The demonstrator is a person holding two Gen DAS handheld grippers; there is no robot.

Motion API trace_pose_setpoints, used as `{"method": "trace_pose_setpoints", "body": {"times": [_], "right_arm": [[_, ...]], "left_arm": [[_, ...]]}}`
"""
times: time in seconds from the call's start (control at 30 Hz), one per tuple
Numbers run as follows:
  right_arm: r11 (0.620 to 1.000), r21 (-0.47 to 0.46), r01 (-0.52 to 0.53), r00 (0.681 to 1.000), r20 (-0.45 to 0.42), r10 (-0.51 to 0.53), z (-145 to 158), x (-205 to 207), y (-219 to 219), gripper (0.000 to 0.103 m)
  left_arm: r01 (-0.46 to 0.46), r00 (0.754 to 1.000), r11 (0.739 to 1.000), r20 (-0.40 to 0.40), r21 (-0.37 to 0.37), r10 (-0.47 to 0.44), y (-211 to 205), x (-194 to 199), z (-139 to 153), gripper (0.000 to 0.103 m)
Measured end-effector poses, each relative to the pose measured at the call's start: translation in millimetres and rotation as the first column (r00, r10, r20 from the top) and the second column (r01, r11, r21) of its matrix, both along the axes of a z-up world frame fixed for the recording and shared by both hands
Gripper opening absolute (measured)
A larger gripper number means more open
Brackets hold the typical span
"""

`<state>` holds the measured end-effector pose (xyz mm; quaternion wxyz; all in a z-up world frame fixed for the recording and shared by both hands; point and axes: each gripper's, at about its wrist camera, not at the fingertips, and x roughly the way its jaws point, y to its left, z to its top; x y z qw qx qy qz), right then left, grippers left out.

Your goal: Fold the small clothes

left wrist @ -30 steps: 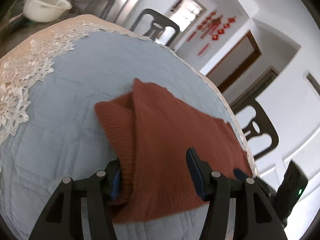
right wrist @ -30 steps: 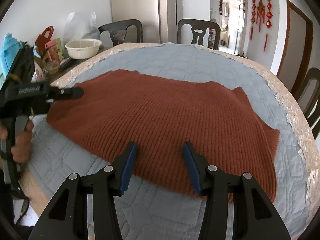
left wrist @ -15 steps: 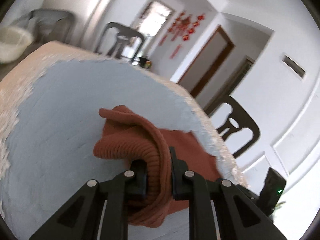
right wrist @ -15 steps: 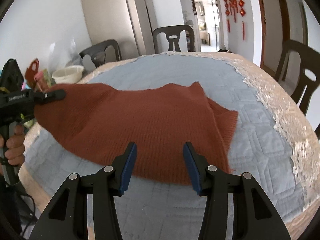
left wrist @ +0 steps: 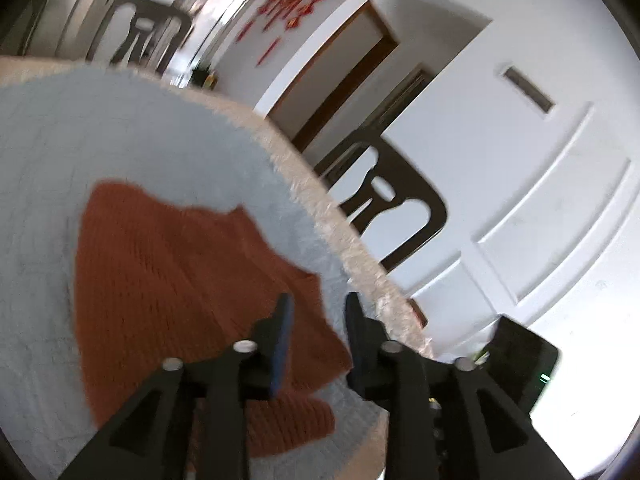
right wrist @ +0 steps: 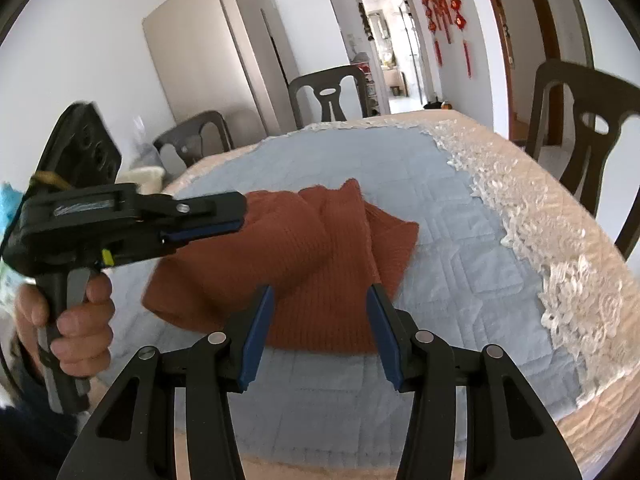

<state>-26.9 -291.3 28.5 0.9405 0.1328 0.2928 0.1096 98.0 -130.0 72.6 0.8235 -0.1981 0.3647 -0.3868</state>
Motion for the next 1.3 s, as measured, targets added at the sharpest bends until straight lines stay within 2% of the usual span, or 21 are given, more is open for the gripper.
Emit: {"method": "trace_pose_setpoints", "body": {"times": [0.07,0.17,0.27,0.37,0.5,0.6,0.8,0.9,0.97,1.03,1.07,1.1,1.3], "right_arm": [[0.995,0.086,-0.048,0.999,0.006,0.048,-1.4,0.5,-1.2,0.049],[0.985,0.150,-0.082,0.996,-0.005,0.084,-5.2,5.3,1.5,0.049],[0.967,0.229,-0.116,0.990,-0.053,0.131,-11.9,16.1,9.1,0.049],[0.949,0.291,-0.119,0.983,-0.101,0.154,-17.4,32.5,11.7,0.049],[0.964,0.264,-0.040,0.982,-0.170,0.087,-20.6,58.2,15.0,0.049],[0.964,0.262,-0.044,0.978,-0.183,0.095,-21.0,72.2,21.8,0.049],[0.959,0.274,-0.075,0.973,-0.192,0.131,-18.9,78.7,31.7,0.049],[0.975,0.212,-0.064,0.976,-0.190,0.106,-20.8,88.1,36.2,0.049],[0.970,0.235,-0.054,0.977,-0.190,0.101,-25.5,93.8,33.5,0.048],[0.976,0.212,-0.058,0.977,-0.190,0.099,-23.8,96.0,36.9,0.043],[0.975,0.208,-0.076,0.976,-0.186,0.115,-22.1,96.3,39.9,0.025],[0.971,0.223,-0.091,0.974,-0.185,0.133,-21.7,97.4,40.8,0.018],[0.956,0.265,-0.126,0.976,-0.139,0.167,-2.9,95.5,19.0,0.015]], "left_arm": [[-0.037,0.998,0.999,0.057,-0.001,0.037,17.4,-9.9,12.0,0.042],[-0.151,0.983,0.984,0.118,0.094,0.139,42.6,-16.9,16.1,0.043],[-0.213,0.974,0.958,0.119,0.190,0.193,59.7,-14.3,2.8,0.043],[-0.237,0.970,0.940,0.103,0.243,0.218,67.3,-15.4,-16.5,0.043],[-0.233,0.972,0.936,0.088,0.262,0.217,62.1,-22.0,-36.7,0.043],[-0.226,0.974,0.925,0.091,0.305,0.208,55.6,-25.2,-44.9,0.044],[-0.215,0.977,0.934,0.076,0.286,0.201,61.4,-24.7,-48.3,0.045],[-0.213,0.977,0.936,0.074,0.282,0.200,61.8,-24.7,-48.7,0.046],[-0.216,0.976,0.935,0.077,0.280,0.202,61.6,-25.2,-48.7,0.046],[-0.217,0.976,0.935,0.076,0.280,0.204,62.1,-25.1,-49.1,0.046],[-0.216,0.976,0.935,0.076,0.282,0.203,61.7,-25.0,-48.7,0.046],[-0.219,0.976,0.932,0.081,0.287,0.204,61.0,-25.1,-47.5,0.046],[-0.243,0.967,0.929,0.147,0.281,0.208,57.8,-27.4,-23.9,0.046]]}}
